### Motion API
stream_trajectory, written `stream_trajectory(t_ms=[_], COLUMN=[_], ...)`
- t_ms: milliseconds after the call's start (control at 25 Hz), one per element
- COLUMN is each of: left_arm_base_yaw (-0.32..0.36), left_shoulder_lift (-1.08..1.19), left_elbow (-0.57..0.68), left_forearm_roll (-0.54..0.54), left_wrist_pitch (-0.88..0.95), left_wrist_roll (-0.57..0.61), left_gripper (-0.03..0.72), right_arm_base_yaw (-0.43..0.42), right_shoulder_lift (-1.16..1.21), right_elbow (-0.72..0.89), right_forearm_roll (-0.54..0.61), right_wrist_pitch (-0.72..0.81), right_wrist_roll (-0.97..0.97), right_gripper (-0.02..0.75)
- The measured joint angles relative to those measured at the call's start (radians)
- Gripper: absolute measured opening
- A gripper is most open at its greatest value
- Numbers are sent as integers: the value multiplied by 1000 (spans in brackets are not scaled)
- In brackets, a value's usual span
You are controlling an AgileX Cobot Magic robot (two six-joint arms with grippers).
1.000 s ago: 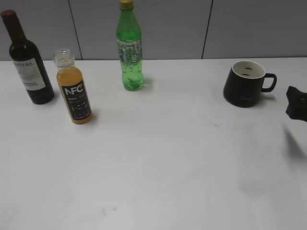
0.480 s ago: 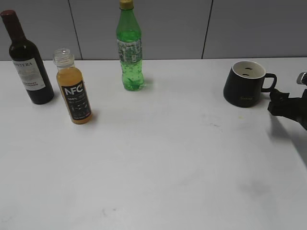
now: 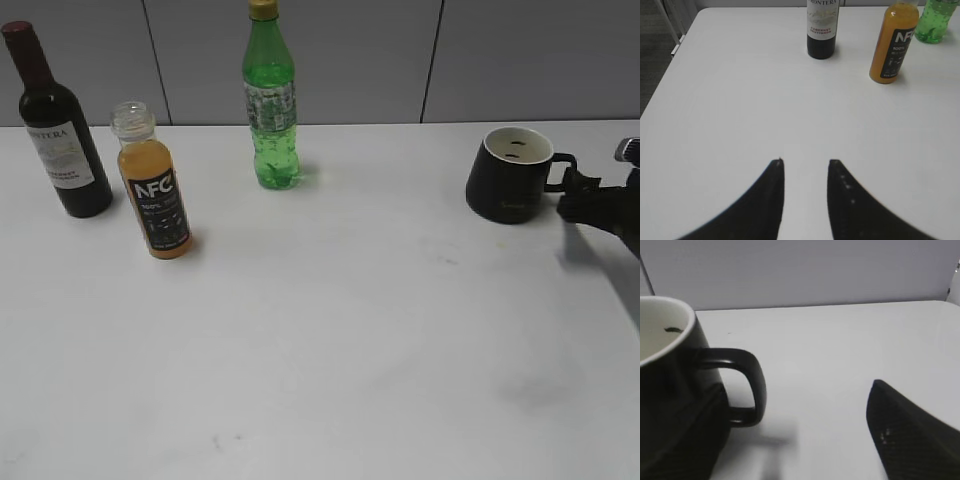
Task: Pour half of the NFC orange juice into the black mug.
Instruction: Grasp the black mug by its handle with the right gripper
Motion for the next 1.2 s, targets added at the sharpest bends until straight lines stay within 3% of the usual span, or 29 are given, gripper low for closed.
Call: stream_trajectory(t_ms=[1200], left_arm_base_yaw=[0], left_shoulder_lift=[0], left_elbow=[0], left_forearm_roll=[0], left_wrist_pitch=[0], left_wrist_roll=[0], left_gripper=[238], right_arm_base_yaw=[-13], right_shoulder_lift=[113], right_elbow=[-141], right_forearm_roll=[-61], right_wrist_pitch=[-2], right_wrist_roll=[0], right_gripper=[633])
